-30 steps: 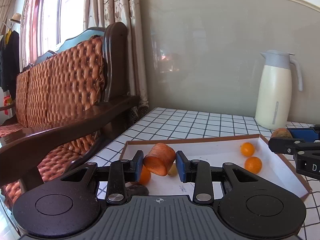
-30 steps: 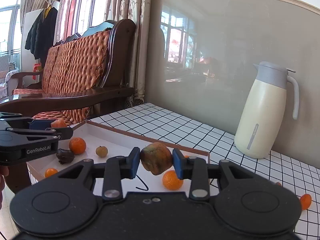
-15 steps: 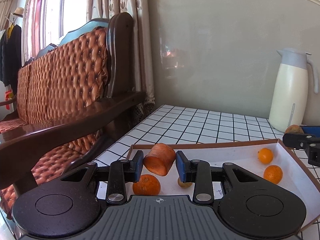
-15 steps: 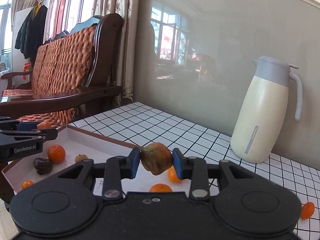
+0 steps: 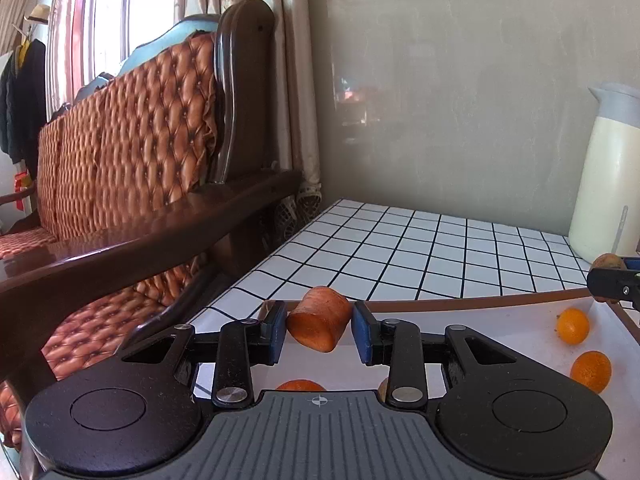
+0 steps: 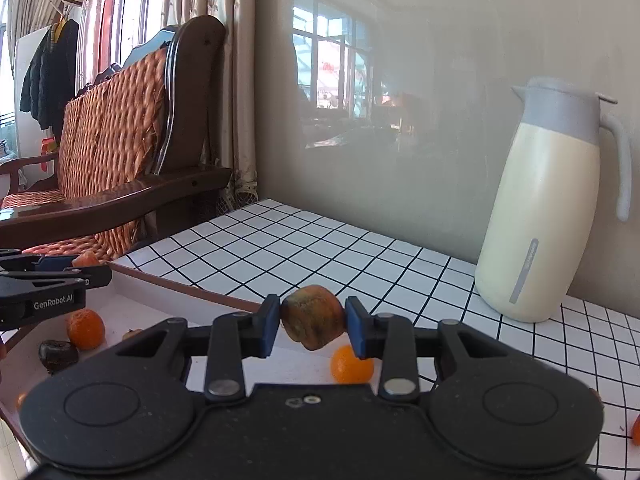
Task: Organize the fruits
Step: 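Open the left tool over the box while the right tool releases the brown fruit inside, then withdraw both open tools from the box back toward the remaining fruits, then move the open left tool toward the carrot piece while the right tool approaches the tangerine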
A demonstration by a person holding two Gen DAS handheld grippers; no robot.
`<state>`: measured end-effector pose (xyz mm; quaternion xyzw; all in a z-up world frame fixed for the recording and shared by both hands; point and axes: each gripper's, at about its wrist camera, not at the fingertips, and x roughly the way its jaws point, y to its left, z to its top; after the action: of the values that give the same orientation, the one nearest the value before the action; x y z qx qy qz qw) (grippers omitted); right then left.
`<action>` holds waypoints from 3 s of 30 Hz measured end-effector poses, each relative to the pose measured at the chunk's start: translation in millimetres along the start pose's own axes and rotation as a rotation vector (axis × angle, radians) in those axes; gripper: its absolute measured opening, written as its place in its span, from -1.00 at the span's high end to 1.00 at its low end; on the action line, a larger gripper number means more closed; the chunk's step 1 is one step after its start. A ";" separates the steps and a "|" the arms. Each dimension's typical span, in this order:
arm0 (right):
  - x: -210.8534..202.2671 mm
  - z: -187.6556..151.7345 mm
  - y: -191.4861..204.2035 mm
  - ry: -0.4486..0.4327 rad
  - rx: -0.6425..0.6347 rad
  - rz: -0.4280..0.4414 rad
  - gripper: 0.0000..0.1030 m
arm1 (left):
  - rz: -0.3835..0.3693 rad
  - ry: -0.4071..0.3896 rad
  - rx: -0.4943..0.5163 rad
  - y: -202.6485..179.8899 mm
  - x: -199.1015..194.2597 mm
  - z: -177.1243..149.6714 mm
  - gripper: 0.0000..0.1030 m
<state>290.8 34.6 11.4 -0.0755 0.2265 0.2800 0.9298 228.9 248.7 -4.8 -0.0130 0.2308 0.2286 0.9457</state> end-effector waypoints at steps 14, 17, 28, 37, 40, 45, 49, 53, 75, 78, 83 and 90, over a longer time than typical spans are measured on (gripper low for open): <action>-4.6 -0.8 -1.4 -0.045 -0.005 -0.068 -0.88 | -0.016 -0.055 -0.056 10.6 -16.5 -5.5 -1.00; -11.1 1.2 1.7 -0.049 -0.017 -0.070 -0.88 | -0.010 -0.057 -0.055 11.5 -20.7 -7.3 -1.00; -44.3 -7.3 1.8 -0.053 -0.040 -0.077 -0.88 | -0.032 -0.103 -0.092 3.2 -57.3 -8.7 -1.00; -80.4 -28.3 -15.6 -0.039 -0.051 -0.123 -0.88 | -0.068 -0.117 -0.076 -22.6 -92.5 -25.4 -1.00; -94.7 -32.9 -24.5 -0.044 -0.039 -0.137 -0.88 | -0.087 -0.113 -0.061 -33.0 -103.9 -31.7 -1.00; -120.0 -41.6 -43.2 -0.054 -0.026 -0.173 -0.88 | -0.124 -0.131 -0.030 -54.6 -122.8 -35.5 -1.00; -138.2 -51.9 -61.5 -0.054 0.001 -0.204 -0.88 | -0.158 -0.139 -0.011 -77.1 -133.9 -37.3 -1.00; -156.7 -63.3 -80.7 -0.047 0.017 -0.242 -0.88 | -0.205 -0.149 0.014 -105.1 -143.0 -38.2 -1.00; -196.1 -106.2 -185.0 0.004 0.116 -0.359 -0.51 | -0.411 -0.180 0.189 -254.5 -151.5 -46.0 -1.00; -186.5 -106.8 -197.9 0.005 0.127 -0.381 -0.39 | -0.419 -0.173 0.197 -268.0 -143.4 -45.3 -1.00; -170.8 -108.9 -206.6 0.025 0.139 -0.383 -0.23 | -0.432 -0.132 0.213 -283.9 -128.3 -46.4 -0.98; -156.4 -109.8 -211.5 0.042 0.134 -0.380 -0.18 | -0.448 -0.094 0.213 -300.1 -108.7 -44.5 -0.78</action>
<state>250.8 -246.7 -10.5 -0.0605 0.2456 0.0824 0.9640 255.5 -72.0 -20.7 0.0465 0.2006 -0.0119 0.9785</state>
